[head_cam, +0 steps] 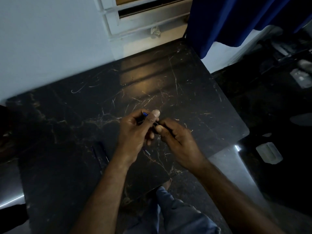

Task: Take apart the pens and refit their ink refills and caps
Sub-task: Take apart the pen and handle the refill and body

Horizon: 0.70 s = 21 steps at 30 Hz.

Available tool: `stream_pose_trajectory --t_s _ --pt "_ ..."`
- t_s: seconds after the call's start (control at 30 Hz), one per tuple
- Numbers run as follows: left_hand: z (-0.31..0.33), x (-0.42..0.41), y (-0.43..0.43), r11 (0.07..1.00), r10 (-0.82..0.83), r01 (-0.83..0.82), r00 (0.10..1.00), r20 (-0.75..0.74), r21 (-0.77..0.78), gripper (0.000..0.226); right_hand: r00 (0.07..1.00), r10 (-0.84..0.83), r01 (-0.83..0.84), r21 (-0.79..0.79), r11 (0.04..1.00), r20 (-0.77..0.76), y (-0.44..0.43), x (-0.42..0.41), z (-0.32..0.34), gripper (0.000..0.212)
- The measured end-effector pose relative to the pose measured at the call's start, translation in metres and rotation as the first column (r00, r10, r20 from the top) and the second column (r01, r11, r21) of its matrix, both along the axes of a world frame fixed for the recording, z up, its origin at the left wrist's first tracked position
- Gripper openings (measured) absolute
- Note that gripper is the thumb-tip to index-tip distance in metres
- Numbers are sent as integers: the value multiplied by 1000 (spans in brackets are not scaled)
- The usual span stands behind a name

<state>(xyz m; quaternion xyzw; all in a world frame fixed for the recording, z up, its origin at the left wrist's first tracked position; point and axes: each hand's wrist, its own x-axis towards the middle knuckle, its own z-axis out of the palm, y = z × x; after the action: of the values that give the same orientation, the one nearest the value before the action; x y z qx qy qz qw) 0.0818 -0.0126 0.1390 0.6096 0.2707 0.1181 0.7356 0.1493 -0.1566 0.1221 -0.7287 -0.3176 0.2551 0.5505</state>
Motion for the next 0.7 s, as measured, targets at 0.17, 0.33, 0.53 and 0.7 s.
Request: stream_pose_trajectory --t_s 0.17,0.33,0.53,0.7 --pt "0 -3 23 962 -272 273 961 52 -13 21 989 -13 17 29 999 -147 -6 7 5 21" --pt "-6 -2 9 994 -110 109 989 94 14 18 995 -6 9 31 999 -102 -5 8 8 20" --pt "-9 -8 -3 996 74 -78 991 115 32 15 997 -30 31 -21 999 68 1 1 0 21" --pt "-6 -12 -3 982 182 -186 978 103 34 22 989 -43 48 -38 998 139 9 -5 -1 30"
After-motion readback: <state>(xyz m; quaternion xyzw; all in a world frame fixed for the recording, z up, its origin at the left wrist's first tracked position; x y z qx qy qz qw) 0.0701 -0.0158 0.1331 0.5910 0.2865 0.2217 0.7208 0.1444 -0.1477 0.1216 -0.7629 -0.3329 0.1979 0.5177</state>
